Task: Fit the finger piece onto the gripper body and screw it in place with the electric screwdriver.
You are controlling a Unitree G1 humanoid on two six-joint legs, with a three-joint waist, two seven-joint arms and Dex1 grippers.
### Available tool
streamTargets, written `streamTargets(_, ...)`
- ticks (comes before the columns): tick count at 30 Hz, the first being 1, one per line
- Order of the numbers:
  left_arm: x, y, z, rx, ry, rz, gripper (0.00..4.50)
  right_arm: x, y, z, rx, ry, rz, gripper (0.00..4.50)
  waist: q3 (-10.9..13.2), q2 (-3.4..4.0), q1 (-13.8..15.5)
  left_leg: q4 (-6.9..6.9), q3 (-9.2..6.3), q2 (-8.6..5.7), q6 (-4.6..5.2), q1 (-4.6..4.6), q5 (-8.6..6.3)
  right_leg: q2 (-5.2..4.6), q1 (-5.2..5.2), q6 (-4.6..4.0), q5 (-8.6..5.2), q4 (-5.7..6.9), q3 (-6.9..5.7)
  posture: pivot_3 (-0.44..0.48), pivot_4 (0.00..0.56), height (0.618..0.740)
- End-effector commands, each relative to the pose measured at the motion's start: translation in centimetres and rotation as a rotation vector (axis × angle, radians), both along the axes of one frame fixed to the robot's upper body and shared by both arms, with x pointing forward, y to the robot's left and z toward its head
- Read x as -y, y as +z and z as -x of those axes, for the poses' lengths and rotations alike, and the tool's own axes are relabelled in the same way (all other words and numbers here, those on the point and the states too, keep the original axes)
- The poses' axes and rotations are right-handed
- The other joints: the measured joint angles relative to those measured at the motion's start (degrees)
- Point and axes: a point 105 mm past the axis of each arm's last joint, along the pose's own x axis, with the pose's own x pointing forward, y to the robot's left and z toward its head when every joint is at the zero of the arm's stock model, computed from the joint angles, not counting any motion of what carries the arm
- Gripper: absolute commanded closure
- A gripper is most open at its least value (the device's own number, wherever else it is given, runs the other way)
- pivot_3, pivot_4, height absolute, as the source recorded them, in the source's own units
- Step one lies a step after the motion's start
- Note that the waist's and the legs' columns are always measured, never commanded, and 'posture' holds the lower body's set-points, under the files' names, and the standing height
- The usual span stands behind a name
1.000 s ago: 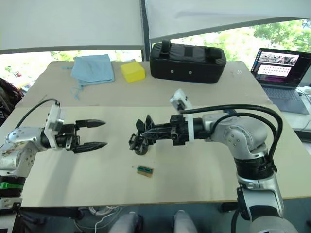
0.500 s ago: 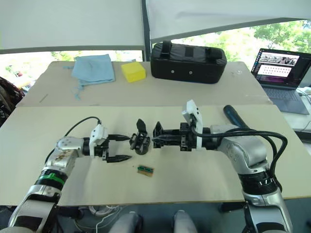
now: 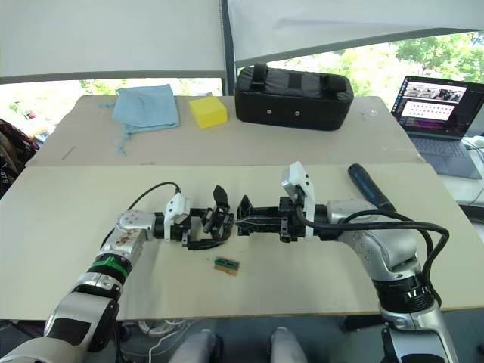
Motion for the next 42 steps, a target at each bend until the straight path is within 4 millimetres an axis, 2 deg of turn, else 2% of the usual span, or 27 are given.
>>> streamTargets(1, 0.2, 0.8, -0.2, 0.031, -0.021, -0.002, 0.24, -0.1, 0.9, 0.6, 0.043, 0.009, -0.029, 4.09, 0.0, 0.0, 0.01, 0.0, -0.01, 0.0, 0.0, 0.0, 0.0, 0.0, 0.0, 0.0, 0.0, 0.0, -0.01, 0.0, 0.15, 0.74)
streamTargets(4, 0.2, 0.4, 0.0, 0.036, -0.041, -0.031, 1.17, -0.3, 0.9, 0.6, 0.056, 0.011, -0.028, 4.09, 0.0, 0.0, 0.0, 0.01, -0.05, 0.0, 0.0, 0.01, 0.0, 0.0, 0.01, 0.0, 0.0, 0.01, -0.02, 0.0, 0.15, 0.74)
streamTargets(6, 0.2, 0.2, 0.2, 0.042, -0.05, -0.046, 2.15, -0.5, 1.0, 0.5, 0.074, 0.014, -0.03, 4.09, 0.0, 0.0, 0.0, 0.01, -0.05, 0.0, 0.0, 0.01, 0.0, 0.0, 0.02, 0.0, 0.0, 0.01, -0.02, 0.0, 0.15, 0.74)
streamTargets(7, 0.2, 0.1, 0.2, 0.047, -0.049, -0.05, 2.21, -0.7, 1.0, 0.5, 0.096, 0.02, -0.031, 4.09, 0.0, 0.0, 0.01, 0.02, -0.06, 0.0, 0.0, 0.02, 0.0, 0.01, 0.02, 0.0, 0.0, 0.01, -0.03, 0.0, 0.15, 0.74)
streamTargets(11, 0.4, 0.0, 0.2, 0.066, -0.042, -0.053, 2.2, -2.5, 1.6, 0.0, 0.237, 0.031, -0.054, 4.09, 0.0, 0.0, -0.01, 0.02, -0.07, 0.0, 0.0, 0.03, 0.0, 0.02, 0.03, 0.0, 0.0, 0.02, -0.03, 0.0, 0.15, 0.74)
streamTargets(15, 0.4, -0.1, 0.2, 0.064, -0.024, -0.05, 2.2, -4.2, 1.8, -1.4, 0.322, -0.011, -0.09, 4.09, -0.01, 0.0, 0.05, 0.11, -0.07, 0.0, 0.0, 0.04, 0.0, 0.04, 0.05, 0.0, 0.0, 0.09, -0.06, 0.0, 0.15, 0.74)
streamTargets(21, 0.2, -0.4, 0.4, 0.053, -0.014, -0.058, 2.2, -6.2, 0.6, -2.0, 0.356, 0.007, -0.069, 4.09, -0.01, 0.0, 0.04, 0.28, -0.09, 0.0, 0.01, 0.0, -0.01, 0.04, 0.07, 0.0, 0.0, 0.15, -0.11, 0.0, 0.15, 0.74)
streamTargets(27, 0.3, -0.6, 0.4, 0.046, -0.004, -0.064, 2.2, -6.6, -0.9, -2.2, 0.333, 0.021, -0.023, 4.09, -0.01, 0.0, 0.04, 0.38, -0.15, -0.01, 0.01, 0.01, -0.01, 0.04, 0.06, 0.0, 0.0, 0.38, -0.11, 0.0, 0.15, 0.74)
streamTargets(42, 0.4, -0.8, 0.5, 0.034, -0.002, -0.066, 2.2, -6.7, -2.7, -3.3, 0.287, -0.025, 0.028, 4.09, -0.01, 0.0, 0.04, 0.45, -0.16, -0.01, 0.01, 0.07, -0.01, 0.05, 0.06, -0.01, -0.01, 0.5, -0.1, 0.0, 0.15, 0.74)
